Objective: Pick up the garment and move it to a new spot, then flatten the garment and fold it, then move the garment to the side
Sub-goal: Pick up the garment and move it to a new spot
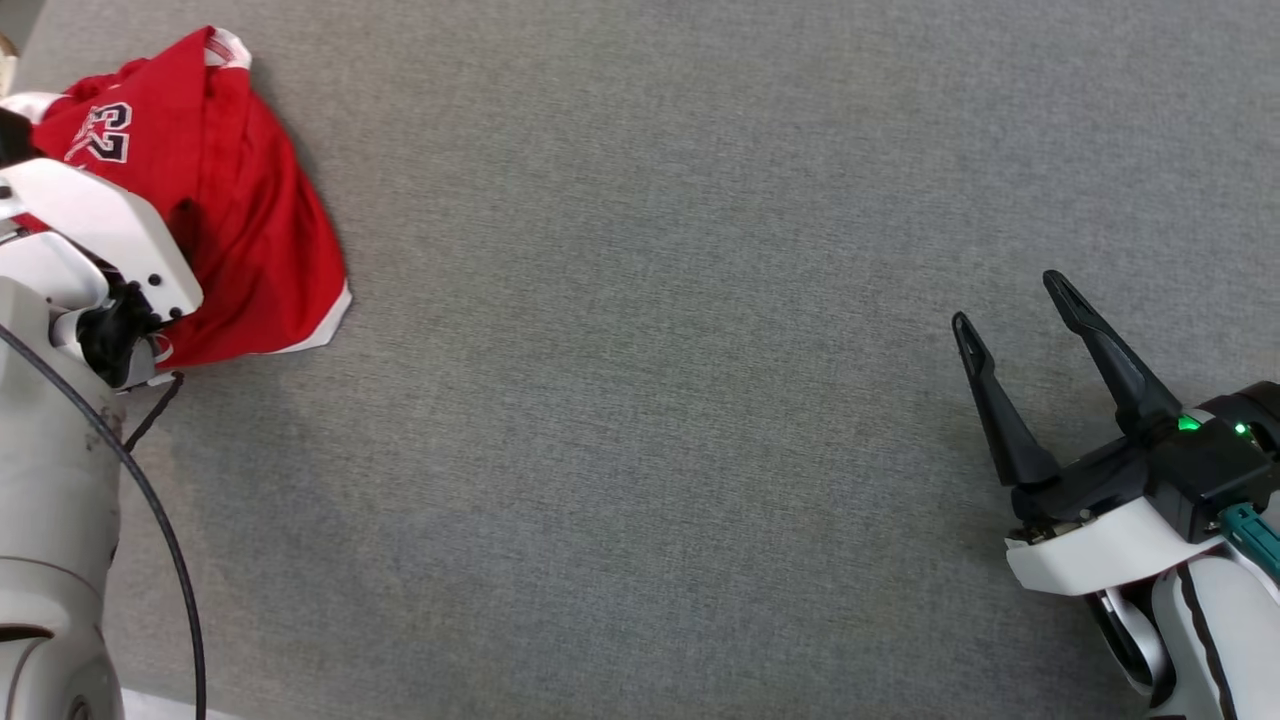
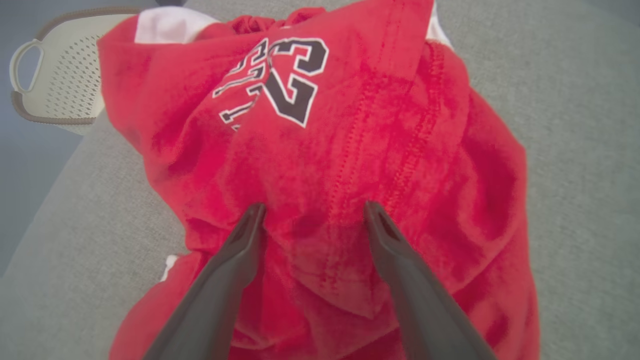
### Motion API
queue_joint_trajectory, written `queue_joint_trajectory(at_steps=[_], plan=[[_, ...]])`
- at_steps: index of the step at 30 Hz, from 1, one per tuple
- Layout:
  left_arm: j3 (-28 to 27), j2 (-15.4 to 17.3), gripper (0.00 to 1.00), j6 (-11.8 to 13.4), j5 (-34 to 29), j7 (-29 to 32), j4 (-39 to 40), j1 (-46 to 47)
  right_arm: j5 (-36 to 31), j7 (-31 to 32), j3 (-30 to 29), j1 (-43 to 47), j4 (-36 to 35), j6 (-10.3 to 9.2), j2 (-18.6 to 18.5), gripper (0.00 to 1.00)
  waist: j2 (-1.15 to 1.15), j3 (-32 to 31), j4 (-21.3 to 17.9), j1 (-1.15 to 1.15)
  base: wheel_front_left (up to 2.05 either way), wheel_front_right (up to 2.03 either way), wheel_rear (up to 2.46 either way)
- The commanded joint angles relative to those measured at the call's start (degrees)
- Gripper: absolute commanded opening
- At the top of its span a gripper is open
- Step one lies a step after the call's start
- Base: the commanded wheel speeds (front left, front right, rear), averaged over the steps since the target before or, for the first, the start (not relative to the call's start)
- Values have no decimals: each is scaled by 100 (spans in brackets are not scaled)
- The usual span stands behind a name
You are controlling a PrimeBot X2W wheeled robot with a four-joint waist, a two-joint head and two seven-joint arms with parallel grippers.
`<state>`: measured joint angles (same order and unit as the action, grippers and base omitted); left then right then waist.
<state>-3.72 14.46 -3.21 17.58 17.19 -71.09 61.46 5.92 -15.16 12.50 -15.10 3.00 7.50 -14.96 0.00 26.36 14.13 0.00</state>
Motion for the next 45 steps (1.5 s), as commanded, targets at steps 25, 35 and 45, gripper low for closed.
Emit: queue_joint_trajectory(at_steps=[25, 35, 45], plan=[[39, 311, 0, 193, 69, -2071, 192, -153, 10, -3, 46, -55, 166, -1, 349, 100, 0, -519, -252, 0, 0, 0, 0], [471, 34, 0, -313, -87, -3036, 528, -335, 53, -3, -95, 278, 311, -1, 724, 100, 0, -1568, -472, 0, 0, 0, 0], [1692, -822, 0, -422, 520, -2993, 1687, -929, 37, -3, -360, 388, 239, 0, 985, 100, 0, -2023, -1027, 0, 0, 0, 0]])
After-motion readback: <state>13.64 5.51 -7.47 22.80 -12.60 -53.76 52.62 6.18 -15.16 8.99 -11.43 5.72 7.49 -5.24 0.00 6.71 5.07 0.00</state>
